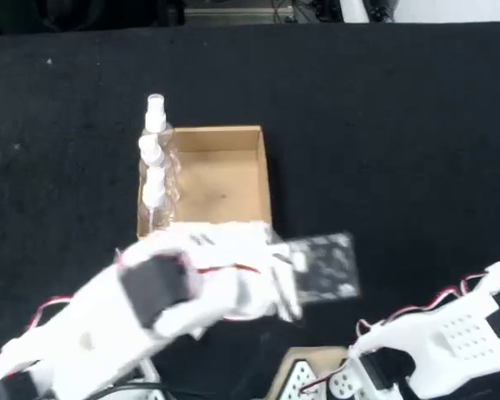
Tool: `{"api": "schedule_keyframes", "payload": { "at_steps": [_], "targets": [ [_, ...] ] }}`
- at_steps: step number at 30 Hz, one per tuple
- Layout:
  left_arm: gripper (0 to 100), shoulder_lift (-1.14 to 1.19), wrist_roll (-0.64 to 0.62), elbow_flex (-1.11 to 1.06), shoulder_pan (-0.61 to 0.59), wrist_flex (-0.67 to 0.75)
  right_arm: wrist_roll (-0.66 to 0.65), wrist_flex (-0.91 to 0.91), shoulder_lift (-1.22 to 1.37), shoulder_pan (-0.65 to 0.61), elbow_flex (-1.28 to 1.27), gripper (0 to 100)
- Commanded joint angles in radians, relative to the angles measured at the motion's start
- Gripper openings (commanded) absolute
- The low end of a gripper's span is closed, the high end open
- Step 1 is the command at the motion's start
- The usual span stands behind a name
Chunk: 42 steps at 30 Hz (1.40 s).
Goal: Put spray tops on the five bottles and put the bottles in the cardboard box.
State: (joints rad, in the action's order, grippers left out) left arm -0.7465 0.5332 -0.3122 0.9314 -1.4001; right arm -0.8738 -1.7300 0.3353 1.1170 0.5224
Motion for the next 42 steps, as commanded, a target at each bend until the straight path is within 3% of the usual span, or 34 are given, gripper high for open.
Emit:
{"api": "schedule_keyframes", "payload": {
  "at_steps": [1, 9, 18, 26, 31, 39, 42],
  "targets": [
    [3, -0.195, -0.058, 0.105, -0.105, 0.178, 0.048, -0.023, -0.193, -0.086, -0.058, 1.1],
    [3, -0.387, -0.261, 0.136, -0.277, 0.605, 0.262, 0.169, -0.611, -0.39, -0.519, 1.1],
    [3, -0.397, -0.463, -0.071, -0.46, 1.028, 0.628, 0.525, -1.207, -0.905, -1.007, 1.1],
    [3, -0.397, -0.69, -0.182, -0.581, 1.108, 0.816, 0.968, -1.434, -1.234, -1.372, 1.1],
    [3, -0.396, -0.671, -0.211, -0.564, 1.114, 0.868, 1.16, -1.483, -1.326, -1.535, 1.1],
    [3, -0.397, -0.397, -0.298, -0.403, 1.142, 0.908, 1.177, -1.669, -1.335, -1.678, 1.1],
    [3, -0.397, -0.402, -0.328, -0.39, 1.217, 0.905, 1.177, -1.744, -1.379, -1.75, 1.1]
  ]
}}
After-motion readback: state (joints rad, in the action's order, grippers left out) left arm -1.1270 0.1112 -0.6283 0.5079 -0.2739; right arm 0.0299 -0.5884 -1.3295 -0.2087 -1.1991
